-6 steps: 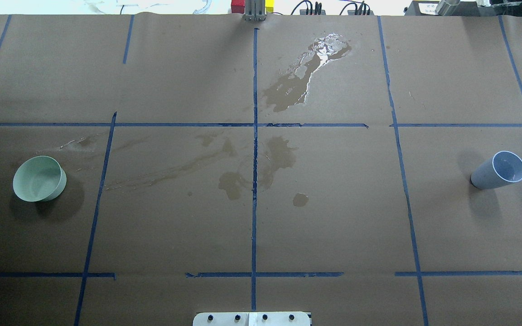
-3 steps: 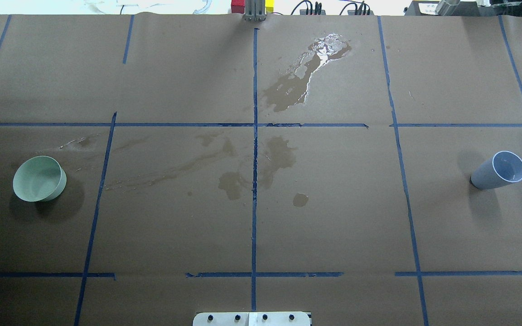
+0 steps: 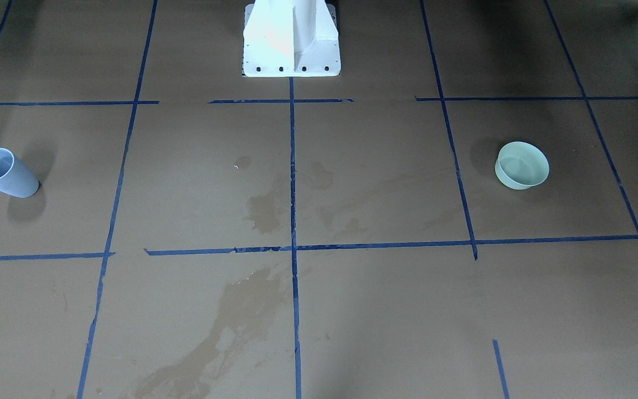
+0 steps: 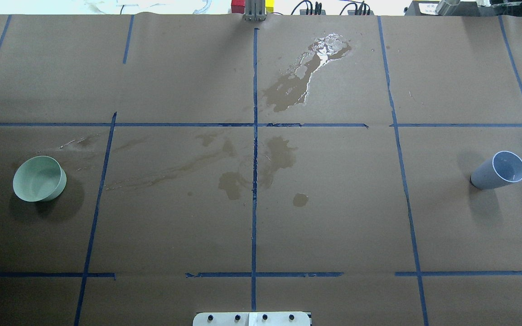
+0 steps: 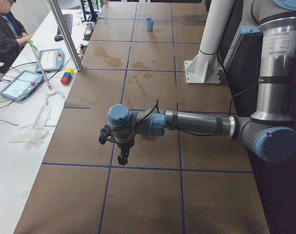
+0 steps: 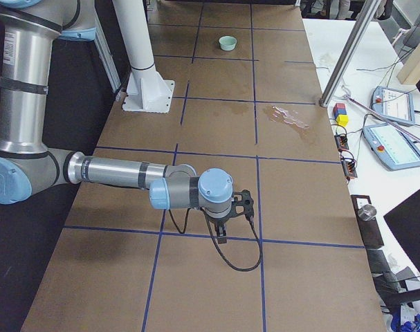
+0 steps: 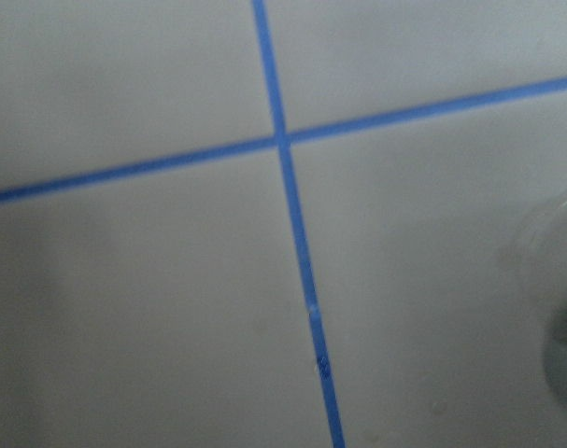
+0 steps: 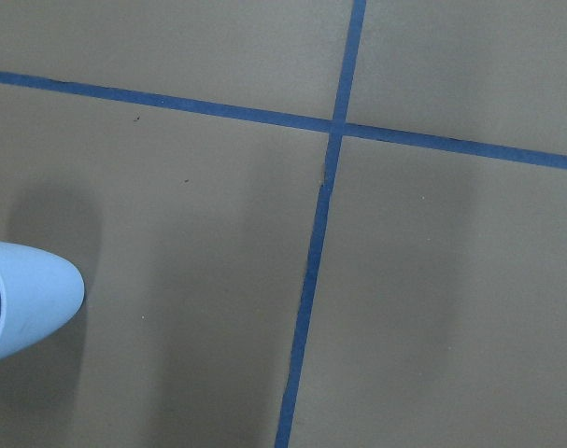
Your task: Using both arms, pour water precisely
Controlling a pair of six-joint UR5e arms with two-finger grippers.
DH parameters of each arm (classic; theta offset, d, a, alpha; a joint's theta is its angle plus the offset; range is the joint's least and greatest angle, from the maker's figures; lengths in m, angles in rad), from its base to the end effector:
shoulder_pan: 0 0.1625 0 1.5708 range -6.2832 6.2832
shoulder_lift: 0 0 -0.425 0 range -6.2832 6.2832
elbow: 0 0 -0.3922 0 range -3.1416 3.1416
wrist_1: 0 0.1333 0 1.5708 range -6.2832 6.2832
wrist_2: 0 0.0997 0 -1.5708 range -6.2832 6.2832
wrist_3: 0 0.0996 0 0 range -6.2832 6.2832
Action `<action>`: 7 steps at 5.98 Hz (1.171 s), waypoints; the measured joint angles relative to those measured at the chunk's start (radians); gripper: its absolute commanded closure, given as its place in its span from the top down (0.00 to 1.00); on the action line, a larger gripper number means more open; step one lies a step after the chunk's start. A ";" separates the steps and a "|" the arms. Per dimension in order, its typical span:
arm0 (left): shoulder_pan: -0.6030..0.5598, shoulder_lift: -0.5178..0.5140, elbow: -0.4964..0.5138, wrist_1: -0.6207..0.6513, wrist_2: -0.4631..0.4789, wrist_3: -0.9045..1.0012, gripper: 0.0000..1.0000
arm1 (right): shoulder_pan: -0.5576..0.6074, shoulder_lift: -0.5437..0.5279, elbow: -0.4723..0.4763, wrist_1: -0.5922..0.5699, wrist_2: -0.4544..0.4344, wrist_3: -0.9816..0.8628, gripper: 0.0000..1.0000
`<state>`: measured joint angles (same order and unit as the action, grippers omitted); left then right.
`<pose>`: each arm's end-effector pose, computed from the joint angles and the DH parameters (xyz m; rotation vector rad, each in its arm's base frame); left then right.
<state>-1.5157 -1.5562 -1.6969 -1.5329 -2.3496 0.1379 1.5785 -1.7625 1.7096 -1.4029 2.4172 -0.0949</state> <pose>-0.0364 -0.4910 0.6072 0.1022 0.7764 0.2117 0.0619 -0.4168 0.6546 0.1514 -0.8393 -0.1305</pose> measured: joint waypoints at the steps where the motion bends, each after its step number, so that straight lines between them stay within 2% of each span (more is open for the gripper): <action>1: 0.002 -0.004 -0.019 -0.015 -0.014 0.004 1.00 | 0.000 0.002 0.010 0.001 0.000 0.000 1.00; 3: 0.029 0.016 -0.038 -0.106 -0.070 -0.044 1.00 | 0.000 0.004 0.013 0.036 0.000 0.000 1.00; 4: 0.074 0.040 -0.041 -0.190 -0.088 -0.165 1.00 | 0.000 0.002 0.013 0.050 0.001 0.002 1.00; 5: 0.156 0.074 -0.037 -0.352 -0.074 -0.372 1.00 | -0.001 0.001 0.013 0.054 0.002 0.003 1.00; 6: 0.270 0.104 -0.030 -0.547 -0.023 -0.629 1.00 | -0.001 0.000 0.011 0.056 0.002 0.003 1.00; 7: 0.395 0.121 -0.026 -0.682 0.059 -0.840 1.00 | -0.001 0.000 0.011 0.056 0.002 0.004 1.00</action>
<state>-1.1209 -1.4357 -1.7227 -2.2152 -2.2901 -0.7016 1.5771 -1.7625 1.7202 -1.3470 2.4191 -0.0904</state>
